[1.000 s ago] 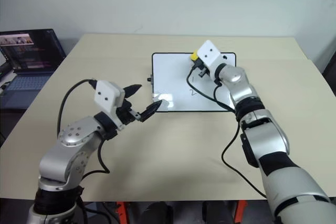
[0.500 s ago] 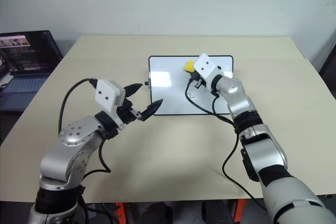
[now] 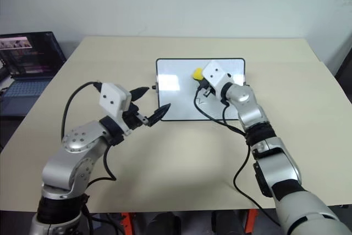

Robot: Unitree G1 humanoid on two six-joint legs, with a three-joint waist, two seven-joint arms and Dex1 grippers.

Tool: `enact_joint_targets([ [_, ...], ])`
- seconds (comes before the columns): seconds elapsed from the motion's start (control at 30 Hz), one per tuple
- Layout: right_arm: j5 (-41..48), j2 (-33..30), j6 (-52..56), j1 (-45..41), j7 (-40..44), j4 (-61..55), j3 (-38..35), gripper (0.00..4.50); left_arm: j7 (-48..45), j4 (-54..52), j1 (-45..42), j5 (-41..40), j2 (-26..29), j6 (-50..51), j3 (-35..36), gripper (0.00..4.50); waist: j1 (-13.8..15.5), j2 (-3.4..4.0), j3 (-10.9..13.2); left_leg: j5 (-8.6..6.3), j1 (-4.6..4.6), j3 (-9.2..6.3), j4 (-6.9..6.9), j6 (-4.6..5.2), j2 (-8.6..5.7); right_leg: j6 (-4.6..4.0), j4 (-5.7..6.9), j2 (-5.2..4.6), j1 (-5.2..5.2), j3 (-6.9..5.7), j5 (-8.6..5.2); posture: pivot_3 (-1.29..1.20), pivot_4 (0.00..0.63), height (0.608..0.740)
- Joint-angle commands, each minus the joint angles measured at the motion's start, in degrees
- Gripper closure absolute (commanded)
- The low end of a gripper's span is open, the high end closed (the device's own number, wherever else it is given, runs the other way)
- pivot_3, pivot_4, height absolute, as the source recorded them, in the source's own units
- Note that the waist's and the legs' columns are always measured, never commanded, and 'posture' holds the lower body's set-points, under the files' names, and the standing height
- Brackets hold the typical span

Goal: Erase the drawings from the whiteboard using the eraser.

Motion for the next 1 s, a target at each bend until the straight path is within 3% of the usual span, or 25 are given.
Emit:
enact_joint_targets([
  [0.03,1.0,-0.3,3.5,2.2,0.8,-5.7,-0.7,3.36,-0.1,-1.1,-0.7,0.2,-0.3,-1.1,-0.1,0.0,0.1,0.0,0.0,0.0,0.0,-0.01,0.0,0.0,0.0,0.0,-0.01,0.0,0.0,-0.01,0.0,0.0,0.15,0.74],
  [0.67,4.3,-2.6,20.0,7.9,-4.1,-30.8,-7.0,3.36,-0.7,-0.1,-1.4,0.4,-1.1,-1.5,-1.0,0.0,0.2,0.01,0.0,-0.01,-0.09,-0.02,-0.07,0.0,-0.01,0.0,-0.08,0.0,-0.06,-0.02,0.0,0.0,0.15,0.74],
  [1.0,6.3,-4.9,27.0,21.8,-4.5,-48.0,-8.7,3.36,-1.1,-1.5,-0.2,0.3,-1.0,-1.0,-0.6,0.0,0.3,0.0,0.0,-0.01,-0.11,-0.03,-0.09,0.01,-0.01,0.01,-0.11,0.0,-0.06,-0.02,-0.01,0.0,0.15,0.74],
])
